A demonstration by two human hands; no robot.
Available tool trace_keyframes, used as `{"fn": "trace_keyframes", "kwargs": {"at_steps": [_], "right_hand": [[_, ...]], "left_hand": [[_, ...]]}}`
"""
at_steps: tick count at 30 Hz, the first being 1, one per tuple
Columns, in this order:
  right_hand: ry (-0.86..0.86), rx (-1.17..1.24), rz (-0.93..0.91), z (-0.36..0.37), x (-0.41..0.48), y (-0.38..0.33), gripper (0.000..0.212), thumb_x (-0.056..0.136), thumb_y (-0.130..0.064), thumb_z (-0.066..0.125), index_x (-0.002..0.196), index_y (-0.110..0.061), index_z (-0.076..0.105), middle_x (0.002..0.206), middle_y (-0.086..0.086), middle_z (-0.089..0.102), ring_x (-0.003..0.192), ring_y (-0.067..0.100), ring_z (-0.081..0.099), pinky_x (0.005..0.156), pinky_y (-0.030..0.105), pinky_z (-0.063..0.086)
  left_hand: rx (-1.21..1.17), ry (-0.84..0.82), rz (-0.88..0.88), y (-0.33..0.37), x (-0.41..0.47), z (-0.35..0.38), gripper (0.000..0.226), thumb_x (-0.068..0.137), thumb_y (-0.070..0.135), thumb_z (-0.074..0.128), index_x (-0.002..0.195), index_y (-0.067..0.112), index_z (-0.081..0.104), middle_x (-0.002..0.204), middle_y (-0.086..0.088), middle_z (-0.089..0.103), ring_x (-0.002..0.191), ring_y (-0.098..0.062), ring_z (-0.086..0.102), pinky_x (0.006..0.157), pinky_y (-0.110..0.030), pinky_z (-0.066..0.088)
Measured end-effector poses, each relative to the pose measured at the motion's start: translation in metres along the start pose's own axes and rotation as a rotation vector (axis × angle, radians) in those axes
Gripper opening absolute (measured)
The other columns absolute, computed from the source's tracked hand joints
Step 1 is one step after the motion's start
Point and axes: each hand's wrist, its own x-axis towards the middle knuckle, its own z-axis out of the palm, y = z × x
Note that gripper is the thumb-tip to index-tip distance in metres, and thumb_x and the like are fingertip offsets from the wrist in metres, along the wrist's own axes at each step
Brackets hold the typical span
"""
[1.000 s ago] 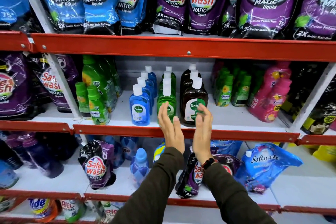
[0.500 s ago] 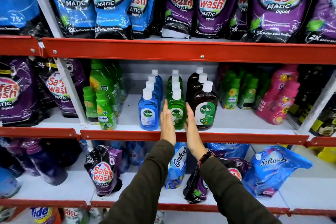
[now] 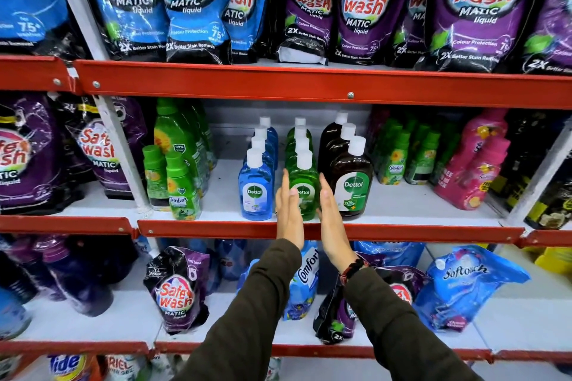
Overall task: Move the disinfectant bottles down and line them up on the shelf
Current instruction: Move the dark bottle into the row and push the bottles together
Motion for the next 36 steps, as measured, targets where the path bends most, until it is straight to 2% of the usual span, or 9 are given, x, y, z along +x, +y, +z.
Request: {"fn": "trace_keyframes", "kwargs": {"at_steps": [3,7,10,13,16,19,23,27,36], "right_hand": [[0.008,-0.007,-0.003,0.0,-0.001,0.0,0.081,0.079,-0.091,0.034,0.151,-0.053,0.029,0.166,-0.018,0.031,0.153,0.001,0.029,0.13,0.046,0.021],[0.102,0.006,-0.026,-0.003,-0.002,0.007,0.083,0.08,-0.09,0.036,0.15,-0.046,0.038,0.161,-0.014,0.042,0.149,0.004,0.038,0.127,0.046,0.029],[0.26,0.001,-0.095,0.002,-0.008,0.01,0.065,0.082,-0.087,0.036,0.131,-0.049,0.052,0.144,-0.006,0.056,0.137,0.014,0.052,0.12,0.048,0.039],[0.304,-0.008,-0.179,0.014,-0.014,0.008,0.054,0.089,-0.079,0.035,0.121,-0.043,0.059,0.129,-0.002,0.064,0.124,0.022,0.06,0.11,0.054,0.045],[0.174,0.053,-0.148,0.036,-0.016,0.003,0.055,0.091,-0.073,0.039,0.126,-0.037,0.062,0.135,0.0,0.065,0.127,0.024,0.061,0.112,0.051,0.046],[-0.022,0.063,-0.011,0.056,-0.013,-0.003,0.07,0.079,-0.087,0.038,0.136,-0.047,0.05,0.155,-0.01,0.049,0.146,0.014,0.046,0.126,0.043,0.032],[-0.111,0.001,0.118,0.071,-0.002,-0.002,0.105,0.074,-0.094,0.036,0.156,-0.029,0.036,0.163,-0.014,0.034,0.153,0.006,0.032,0.131,0.041,0.021],[-0.177,-0.021,0.167,0.073,0.008,0.011,0.102,0.076,-0.093,0.04,0.156,-0.031,0.036,0.164,-0.012,0.038,0.152,0.003,0.034,0.13,0.042,0.022],[-0.19,-0.03,0.185,0.078,0.005,-0.004,0.098,0.081,-0.088,0.04,0.16,-0.03,0.026,0.167,-0.011,0.032,0.153,0.003,0.031,0.13,0.041,0.022]], "left_hand": [[0.01,0.002,0.005,-0.002,-0.001,0.0,0.057,0.102,0.054,0.027,0.157,0.044,0.017,0.164,0.019,0.019,0.152,-0.002,0.016,0.128,-0.041,0.014],[0.034,0.064,0.049,-0.004,-0.01,0.0,0.061,0.102,0.052,0.031,0.159,0.035,0.017,0.16,0.021,0.018,0.151,-0.001,0.017,0.128,-0.042,0.017],[0.097,0.119,0.16,-0.008,-0.019,-0.008,0.053,0.104,0.051,0.034,0.154,0.041,0.023,0.16,0.016,0.026,0.15,-0.005,0.025,0.126,-0.043,0.024],[0.139,0.223,0.308,-0.007,-0.024,-0.021,0.052,0.103,0.047,0.034,0.153,0.031,0.032,0.157,0.007,0.037,0.148,-0.013,0.033,0.123,-0.042,0.027],[0.123,0.35,0.363,0.002,-0.015,-0.04,0.052,0.102,0.043,0.034,0.15,0.024,0.036,0.156,0.0,0.039,0.146,-0.016,0.034,0.12,-0.028,0.025],[0.068,0.356,0.258,0.005,0.005,-0.066,0.062,0.099,0.053,0.03,0.155,0.027,0.029,0.159,0.01,0.029,0.15,-0.006,0.024,0.119,-0.018,0.016],[-0.067,0.202,0.018,-0.006,0.035,-0.092,0.083,0.09,0.071,0.031,0.158,0.024,0.024,0.16,0.012,0.022,0.155,-0.014,0.02,0.125,-0.033,0.015],[-0.132,0.037,-0.109,-0.042,0.053,-0.104,0.097,0.08,0.089,0.047,0.155,0.028,0.038,0.16,-0.004,0.043,0.148,-0.023,0.04,0.124,-0.054,0.027],[-0.107,0.046,-0.077,-0.008,0.034,-0.105,0.095,0.082,0.083,0.044,0.156,0.024,0.035,0.157,-0.008,0.045,0.141,-0.02,0.048,0.12,-0.049,0.037]]}}
